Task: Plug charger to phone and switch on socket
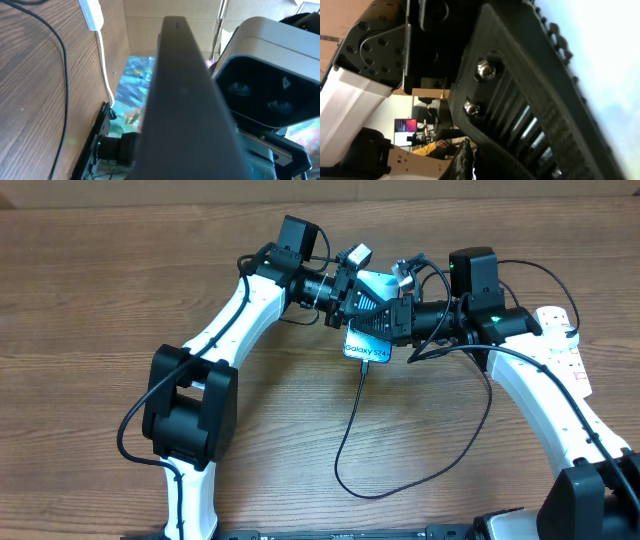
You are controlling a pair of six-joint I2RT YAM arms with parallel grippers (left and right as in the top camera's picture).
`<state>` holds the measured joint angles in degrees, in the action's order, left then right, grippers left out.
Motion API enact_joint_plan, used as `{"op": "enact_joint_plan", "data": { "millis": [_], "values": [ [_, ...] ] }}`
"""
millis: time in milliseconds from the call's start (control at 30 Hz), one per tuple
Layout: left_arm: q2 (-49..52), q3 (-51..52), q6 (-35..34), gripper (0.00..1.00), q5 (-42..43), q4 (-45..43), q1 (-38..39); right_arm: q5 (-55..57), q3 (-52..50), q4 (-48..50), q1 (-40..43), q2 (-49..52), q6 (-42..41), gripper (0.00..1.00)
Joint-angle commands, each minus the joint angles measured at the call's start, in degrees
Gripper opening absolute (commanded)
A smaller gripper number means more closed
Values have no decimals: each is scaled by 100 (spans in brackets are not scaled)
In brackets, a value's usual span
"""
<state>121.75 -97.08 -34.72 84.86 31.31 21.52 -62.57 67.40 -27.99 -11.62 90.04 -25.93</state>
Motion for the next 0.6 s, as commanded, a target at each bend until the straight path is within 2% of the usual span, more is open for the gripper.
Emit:
{"op": "enact_joint_plan", "data": {
  "millis": [0,33,200,233,333,567],
  "values": [
    [-269,-17,48,4,581,-28,-116,243,90,9,55,-61,17,18],
    [-269,-17,50,4,581,-31,-136,203,90,9,90,-61,20,27],
    [-269,-17,46,4,579,-201,-216,-205,92,9,315,-66,44,58],
    [-269,-17,46,4,577,-214,-227,-254,92,4,352,-68,46,62],
    [-269,-17,39,4,577,-271,-245,-376,92,-42,402,-68,74,69],
    [-269,-17,-179,4,573,-503,-249,-398,92,-817,409,-70,697,74]
  ]
}}
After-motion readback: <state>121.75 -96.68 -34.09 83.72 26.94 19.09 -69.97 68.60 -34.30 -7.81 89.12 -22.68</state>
